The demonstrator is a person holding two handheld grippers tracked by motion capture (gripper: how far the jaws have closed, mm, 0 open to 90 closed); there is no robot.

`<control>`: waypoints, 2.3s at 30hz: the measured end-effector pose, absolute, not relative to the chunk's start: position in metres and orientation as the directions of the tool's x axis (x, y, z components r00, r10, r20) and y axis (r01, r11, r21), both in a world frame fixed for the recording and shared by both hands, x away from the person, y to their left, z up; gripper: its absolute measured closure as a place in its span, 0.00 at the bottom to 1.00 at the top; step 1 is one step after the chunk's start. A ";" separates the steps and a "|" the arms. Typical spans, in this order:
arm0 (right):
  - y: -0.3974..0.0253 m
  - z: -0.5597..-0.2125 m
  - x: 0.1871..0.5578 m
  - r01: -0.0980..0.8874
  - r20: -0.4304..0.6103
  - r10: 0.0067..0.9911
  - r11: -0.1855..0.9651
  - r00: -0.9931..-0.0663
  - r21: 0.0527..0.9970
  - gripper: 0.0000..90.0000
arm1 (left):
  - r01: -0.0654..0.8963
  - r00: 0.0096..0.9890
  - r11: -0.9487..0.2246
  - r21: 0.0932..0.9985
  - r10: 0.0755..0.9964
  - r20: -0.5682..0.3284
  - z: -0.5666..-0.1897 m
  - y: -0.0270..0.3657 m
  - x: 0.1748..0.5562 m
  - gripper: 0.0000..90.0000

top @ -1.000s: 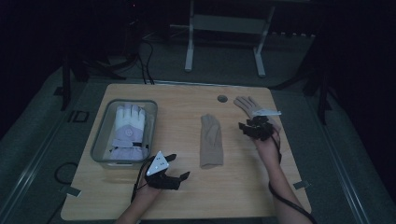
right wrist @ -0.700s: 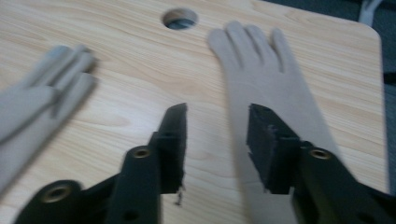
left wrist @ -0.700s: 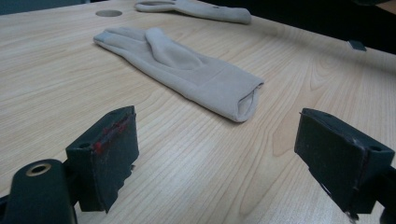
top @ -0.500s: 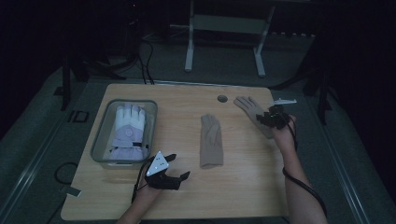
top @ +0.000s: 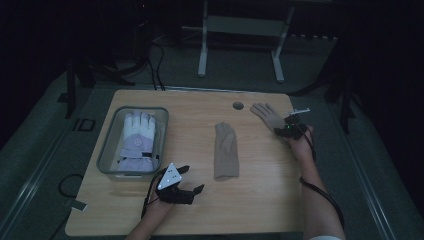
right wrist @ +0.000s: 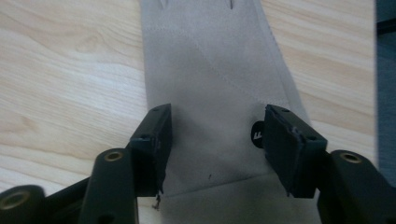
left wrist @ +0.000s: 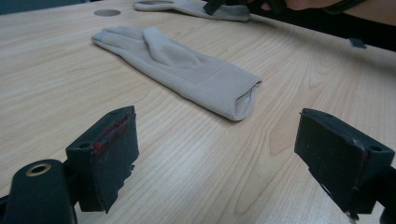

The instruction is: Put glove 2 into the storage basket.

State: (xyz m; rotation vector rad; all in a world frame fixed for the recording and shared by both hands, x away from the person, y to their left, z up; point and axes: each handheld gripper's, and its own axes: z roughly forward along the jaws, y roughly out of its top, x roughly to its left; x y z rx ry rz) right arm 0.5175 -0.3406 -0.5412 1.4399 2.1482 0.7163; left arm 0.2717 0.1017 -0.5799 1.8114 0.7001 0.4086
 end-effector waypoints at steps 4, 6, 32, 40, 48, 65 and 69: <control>-0.345 -0.540 0.516 0.710 -0.059 0.939 0.297 -0.340 0.638 0.76 | 0.253 0.769 -0.241 0.937 0.637 -0.044 -0.580 0.100 0.271 0.15; -0.341 -0.537 0.515 0.729 -0.064 0.940 0.300 -0.334 0.616 0.89 | 0.254 0.770 -0.242 0.936 0.637 -0.044 -0.580 0.099 0.271 0.15; -0.316 -0.517 0.398 0.678 0.014 0.960 0.187 -0.279 0.711 0.91 | 0.242 0.783 -0.258 0.935 0.621 -0.032 -0.579 0.097 0.270 0.15; -0.318 -0.549 0.392 0.700 0.003 0.957 0.210 -0.291 0.683 0.88 | 0.241 0.785 -0.260 0.935 0.619 -0.030 -0.579 0.097 0.270 0.15; -0.326 -0.532 0.395 0.650 0.027 0.933 0.230 -0.360 0.725 0.60 | 0.239 0.790 -0.267 0.934 0.612 -0.028 -0.579 0.096 0.270 0.15; -0.327 -0.554 0.437 0.576 -0.048 0.854 0.390 -0.518 0.719 0.57 | 0.253 0.791 -0.248 0.935 0.609 -0.053 -0.580 0.098 0.270 0.15; -0.329 -0.555 0.432 0.579 -0.025 0.864 0.358 -0.503 0.733 0.84 | 0.258 0.791 -0.238 0.936 0.608 -0.063 -0.580 0.098 0.270 0.15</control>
